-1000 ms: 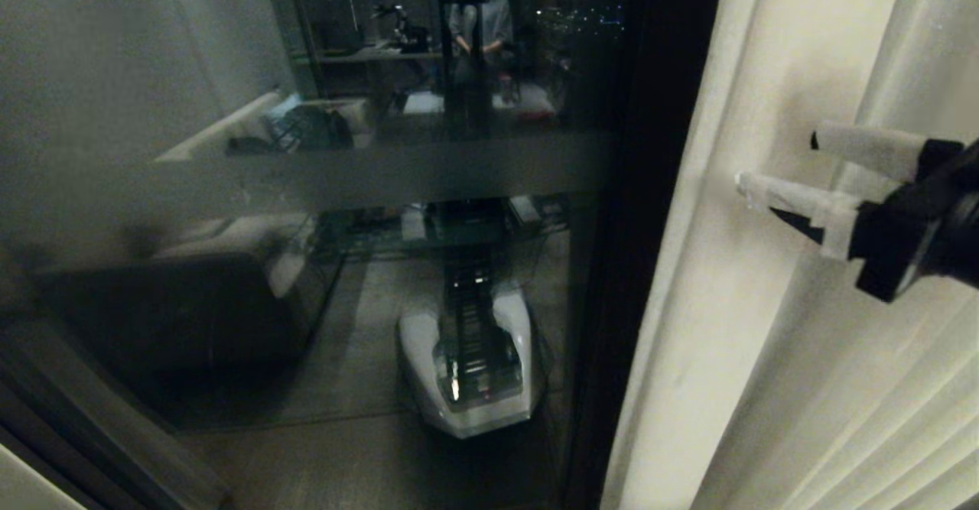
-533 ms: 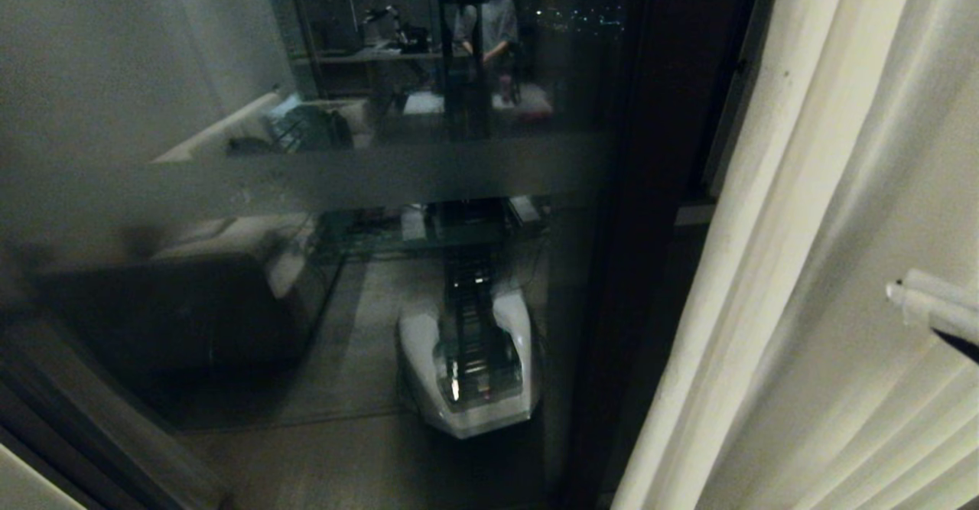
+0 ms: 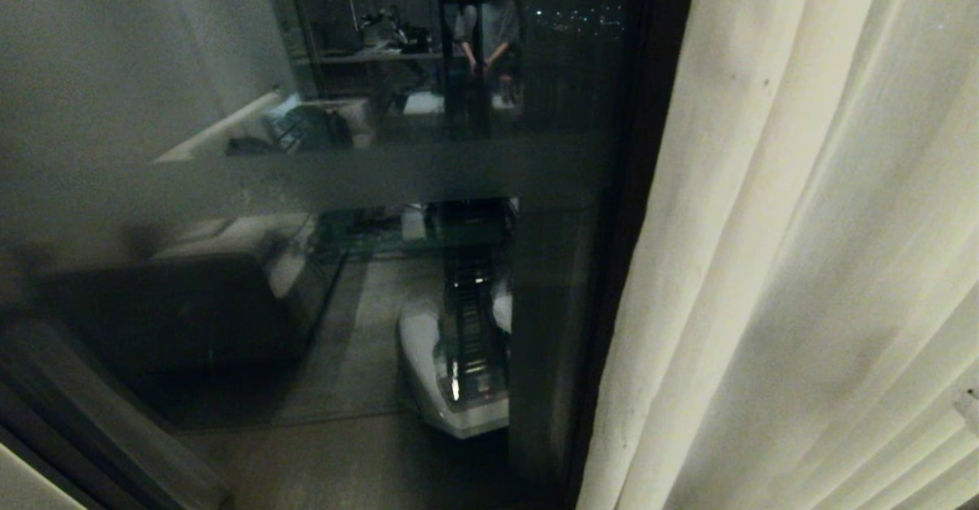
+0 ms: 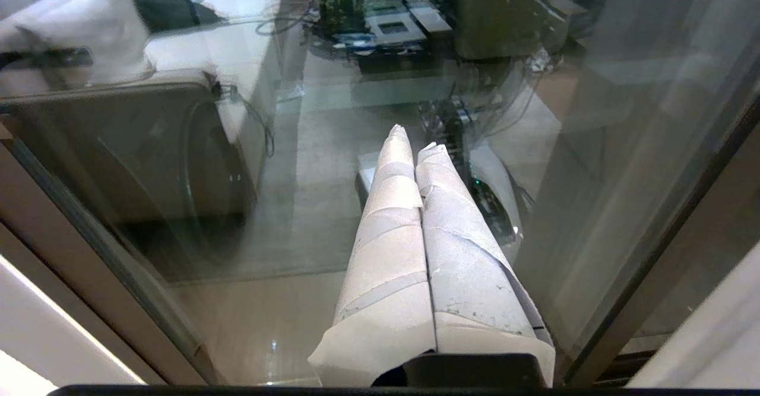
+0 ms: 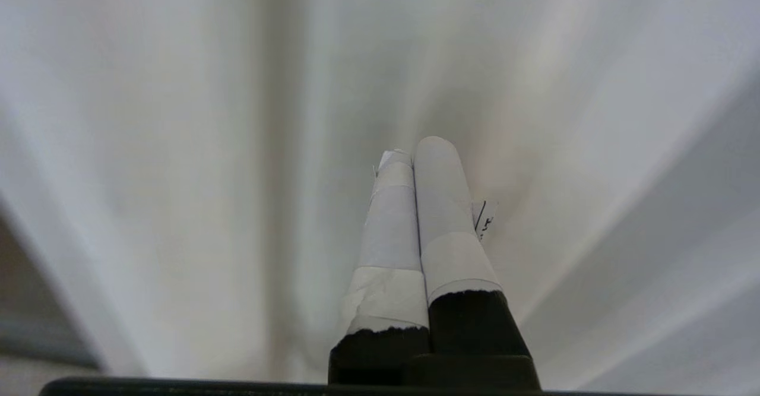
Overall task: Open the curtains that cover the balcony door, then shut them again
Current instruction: Close the inner curtains on both sides
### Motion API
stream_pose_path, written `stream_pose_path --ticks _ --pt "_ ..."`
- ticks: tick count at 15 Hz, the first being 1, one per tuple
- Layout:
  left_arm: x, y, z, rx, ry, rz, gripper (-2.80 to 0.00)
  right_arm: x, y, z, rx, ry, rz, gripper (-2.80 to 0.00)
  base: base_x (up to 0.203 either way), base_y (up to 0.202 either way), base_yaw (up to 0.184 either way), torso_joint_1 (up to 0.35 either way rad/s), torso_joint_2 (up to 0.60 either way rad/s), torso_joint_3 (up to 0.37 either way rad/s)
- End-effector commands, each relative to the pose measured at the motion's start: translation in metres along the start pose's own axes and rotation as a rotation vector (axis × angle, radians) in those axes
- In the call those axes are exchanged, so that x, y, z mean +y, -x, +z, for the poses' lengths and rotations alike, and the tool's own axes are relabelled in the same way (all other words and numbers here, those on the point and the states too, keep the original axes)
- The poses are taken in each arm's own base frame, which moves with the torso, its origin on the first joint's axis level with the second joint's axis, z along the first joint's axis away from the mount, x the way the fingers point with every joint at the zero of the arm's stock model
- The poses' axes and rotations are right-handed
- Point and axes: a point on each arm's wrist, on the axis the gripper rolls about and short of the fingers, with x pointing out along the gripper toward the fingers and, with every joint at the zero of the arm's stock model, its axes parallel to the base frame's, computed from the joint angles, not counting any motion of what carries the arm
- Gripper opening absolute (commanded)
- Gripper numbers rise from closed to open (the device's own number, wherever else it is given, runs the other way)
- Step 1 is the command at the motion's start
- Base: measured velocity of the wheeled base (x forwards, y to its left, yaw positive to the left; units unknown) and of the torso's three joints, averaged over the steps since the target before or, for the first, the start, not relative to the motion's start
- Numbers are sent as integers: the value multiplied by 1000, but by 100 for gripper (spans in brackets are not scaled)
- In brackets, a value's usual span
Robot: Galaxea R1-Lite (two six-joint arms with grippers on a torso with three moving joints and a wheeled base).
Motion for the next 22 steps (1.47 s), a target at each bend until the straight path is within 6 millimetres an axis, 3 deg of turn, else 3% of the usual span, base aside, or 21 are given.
stream_pose_path --ticks 1,8,14,22 --pt "0 0 0 -1 0 2 -280 -4 14 -15 30 -43 -98 -280 0 0 0 0 0 0" --pt "0 0 0 -1 0 0 -280 0 51 -49 163 -51 -259 -280 0 0 0 0 0 0" --pt "0 0 0 -1 0 2 -280 11 73 -66 60 -24 -141 -280 0 0 0 0 0 0" --pt "0 0 0 -1 0 2 -280 12 74 -68 55 -31 -120 -280 0 0 0 0 0 0"
